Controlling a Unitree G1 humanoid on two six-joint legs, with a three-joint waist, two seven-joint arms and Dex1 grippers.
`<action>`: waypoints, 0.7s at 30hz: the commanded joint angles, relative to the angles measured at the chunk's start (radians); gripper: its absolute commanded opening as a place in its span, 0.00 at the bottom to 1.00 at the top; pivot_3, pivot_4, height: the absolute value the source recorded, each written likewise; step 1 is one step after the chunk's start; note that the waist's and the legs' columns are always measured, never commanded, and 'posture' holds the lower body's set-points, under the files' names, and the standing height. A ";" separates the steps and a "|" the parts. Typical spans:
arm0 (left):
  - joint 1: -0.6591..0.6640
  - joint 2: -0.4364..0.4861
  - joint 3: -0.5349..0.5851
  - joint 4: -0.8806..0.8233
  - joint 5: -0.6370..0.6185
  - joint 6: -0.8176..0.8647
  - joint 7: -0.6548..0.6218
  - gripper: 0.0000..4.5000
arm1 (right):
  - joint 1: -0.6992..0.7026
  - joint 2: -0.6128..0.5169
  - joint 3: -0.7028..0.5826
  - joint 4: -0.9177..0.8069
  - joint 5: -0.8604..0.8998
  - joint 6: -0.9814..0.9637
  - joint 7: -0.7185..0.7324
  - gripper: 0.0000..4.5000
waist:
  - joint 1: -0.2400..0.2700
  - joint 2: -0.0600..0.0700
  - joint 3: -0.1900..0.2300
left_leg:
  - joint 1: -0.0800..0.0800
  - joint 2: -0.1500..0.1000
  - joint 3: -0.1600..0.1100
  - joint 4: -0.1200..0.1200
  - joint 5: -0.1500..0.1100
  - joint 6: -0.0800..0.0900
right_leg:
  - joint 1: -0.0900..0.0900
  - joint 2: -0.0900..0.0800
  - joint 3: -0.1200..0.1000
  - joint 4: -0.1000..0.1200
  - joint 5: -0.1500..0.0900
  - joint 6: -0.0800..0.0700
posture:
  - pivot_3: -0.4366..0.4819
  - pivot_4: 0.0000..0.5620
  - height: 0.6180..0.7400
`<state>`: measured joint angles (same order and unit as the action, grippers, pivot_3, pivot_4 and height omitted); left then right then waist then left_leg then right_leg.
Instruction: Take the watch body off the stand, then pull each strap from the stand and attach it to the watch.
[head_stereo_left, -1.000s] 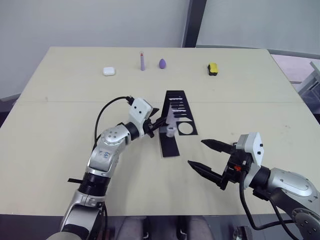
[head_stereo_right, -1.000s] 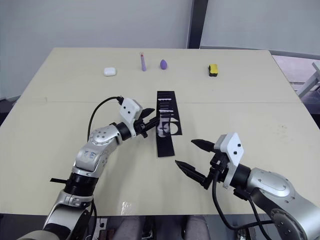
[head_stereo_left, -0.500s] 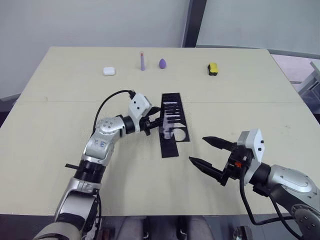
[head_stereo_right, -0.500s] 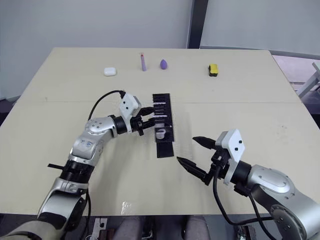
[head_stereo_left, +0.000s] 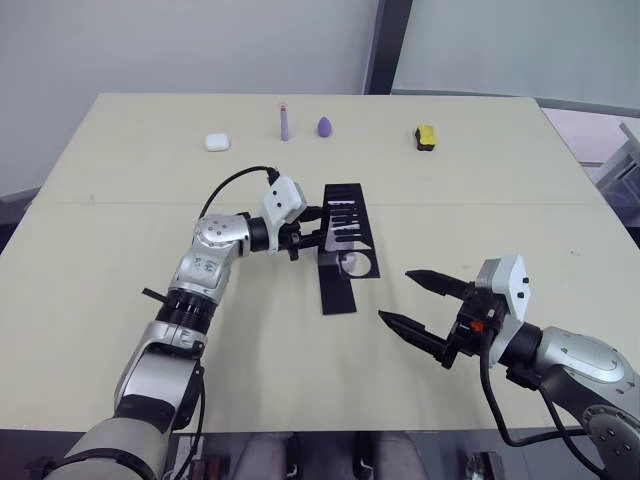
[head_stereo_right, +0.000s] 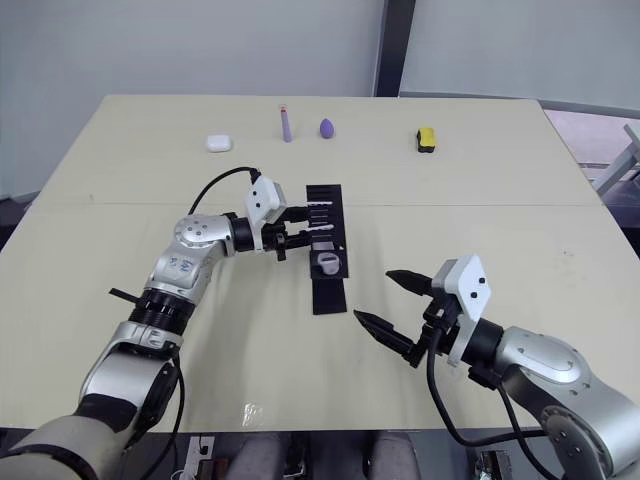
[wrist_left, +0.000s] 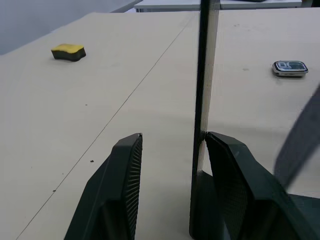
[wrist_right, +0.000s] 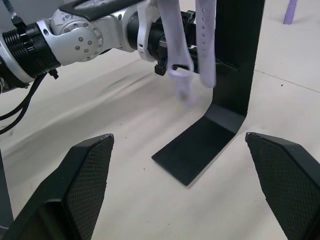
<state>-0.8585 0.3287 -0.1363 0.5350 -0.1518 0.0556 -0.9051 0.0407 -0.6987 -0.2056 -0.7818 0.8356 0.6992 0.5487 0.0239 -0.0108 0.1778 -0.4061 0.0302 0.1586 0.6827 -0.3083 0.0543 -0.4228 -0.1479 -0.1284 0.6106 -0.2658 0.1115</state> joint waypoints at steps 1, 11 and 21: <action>-0.031 -0.009 0.005 0.020 0.008 -0.040 -0.015 0.48 | 0.000 -0.011 -0.038 -0.035 0.020 -0.005 -0.016 1.00 | 0.000 0.000 0.000 | 0.000 0.000 0.000 0.000 0.000 0.000 | 0.000 0.000 0.000 0.000 0.000 0.000 | 0.48 0.27 1.00; -0.041 -0.023 0.016 0.058 0.016 -0.083 -0.029 0.36 | 0.005 -0.014 -0.051 -0.044 0.029 0.000 -0.027 1.00 | 0.000 0.000 0.000 | 0.000 0.000 0.000 0.000 0.000 0.000 | 0.000 0.000 0.000 0.000 0.000 0.000 | 0.48 0.27 1.00; -0.005 -0.020 0.041 -0.039 -0.014 -0.013 -0.025 0.02 | 0.006 -0.018 -0.066 -0.044 0.032 0.002 -0.030 1.00 | -0.001 0.000 0.000 | 0.000 0.000 0.000 0.001 0.000 0.000 | 0.000 0.000 0.000 0.000 0.000 0.000 | 0.48 0.27 1.00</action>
<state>-0.8626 0.3043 -0.1204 0.5588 -0.1467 0.0305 -0.9443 0.0474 -0.7049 -0.2422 -0.7887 0.8517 0.7058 0.5350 0.0232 -0.0111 0.1779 -0.4063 0.0304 0.1582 0.6833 -0.3084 0.0545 -0.4225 -0.1478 -0.1287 0.6107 -0.2657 0.1116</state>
